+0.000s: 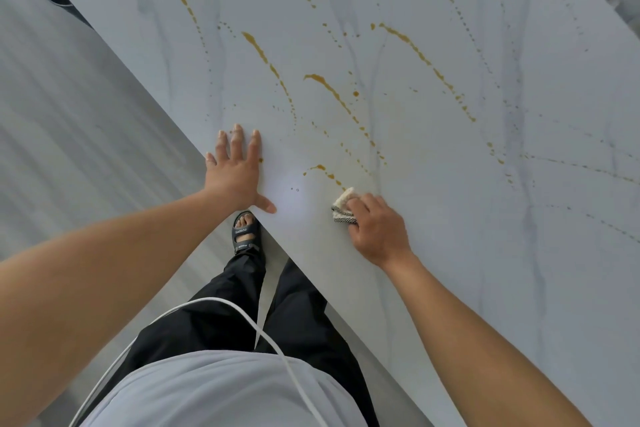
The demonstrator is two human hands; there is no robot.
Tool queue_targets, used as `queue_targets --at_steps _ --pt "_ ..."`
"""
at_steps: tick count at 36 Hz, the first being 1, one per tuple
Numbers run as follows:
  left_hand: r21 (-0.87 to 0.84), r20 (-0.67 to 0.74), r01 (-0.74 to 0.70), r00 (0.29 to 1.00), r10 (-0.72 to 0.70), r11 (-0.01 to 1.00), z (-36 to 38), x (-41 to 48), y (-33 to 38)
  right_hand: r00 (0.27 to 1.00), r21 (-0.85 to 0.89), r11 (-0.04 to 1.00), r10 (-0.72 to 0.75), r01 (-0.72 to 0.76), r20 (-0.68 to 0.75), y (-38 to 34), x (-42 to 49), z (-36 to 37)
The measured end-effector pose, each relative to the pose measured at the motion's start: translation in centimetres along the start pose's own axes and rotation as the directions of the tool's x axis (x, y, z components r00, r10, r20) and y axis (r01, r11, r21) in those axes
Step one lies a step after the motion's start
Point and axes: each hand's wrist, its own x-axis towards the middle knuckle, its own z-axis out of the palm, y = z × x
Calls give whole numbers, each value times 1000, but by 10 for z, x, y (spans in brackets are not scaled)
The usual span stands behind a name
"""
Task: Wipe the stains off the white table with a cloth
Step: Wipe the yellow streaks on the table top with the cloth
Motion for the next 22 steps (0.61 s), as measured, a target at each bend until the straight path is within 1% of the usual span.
queue_targets --at_steps 1,2,4,5,6,8,10,12,13,14,15,16,17,18,19,20,21,22 --pt "3 -4 -3 1000 3 1000 0 0 0 998 31 998 58 -57 -11 1 1 -2" --pt "7 -9 -5 1000 5 1000 0 0 1 988 70 987 148 -145 -36 2 2 -2" --pt "1 -11 -13 1000 13 1000 1 0 1 934 147 932 346 -331 -93 -3 5 0" --pt "-3 -11 -13 1000 13 1000 1 1 0 908 159 910 402 -383 -116 -9 6 2" --pt "-4 -12 -12 1000 12 1000 1 1 0 901 142 908 413 -395 -132 -15 6 5" --pt "-1 -10 -14 1000 14 1000 1 1 0 936 67 944 329 -323 -123 -29 1 12" --pt "-1 -9 -14 1000 14 1000 1 1 -1 987 6 988 152 -152 -60 -40 -7 17" --pt "2 -7 -19 1000 19 1000 1 1 -1 999 -9 1000 -29 29 21 -43 -14 19" --pt "3 -8 -20 1000 20 1000 1 1 -1 996 -11 996 -82 83 45 -42 -15 19" --pt "4 -9 -22 1000 22 1000 2 1 -1 995 -9 996 -88 88 52 -40 -15 18" --pt "5 -10 -24 1000 24 1000 2 2 -1 999 -2 999 -40 40 36 -38 -13 17" --pt "7 -11 -26 1000 26 1000 2 2 -1 998 16 998 58 -58 4 -38 -11 17" --pt "8 -10 -27 1000 27 1000 2 2 -2 982 51 982 186 -184 -36 -38 -9 18" --pt "9 -11 -27 1000 27 1000 3 2 -2 948 90 948 311 -304 -72 -40 -8 19" --pt "10 -12 -28 1000 28 1000 3 2 -3 912 115 914 399 -388 -97 -44 -7 20" --pt "10 -14 -28 999 28 1000 3 1 -3 895 114 900 432 -420 -113 -50 -7 22" --pt "8 -16 -30 999 30 1000 3 1 -4 903 95 909 414 -405 -114 -55 -8 24" --pt "7 -16 -34 999 34 999 3 1 -3 928 72 933 358 -352 -106 -61 -11 27"
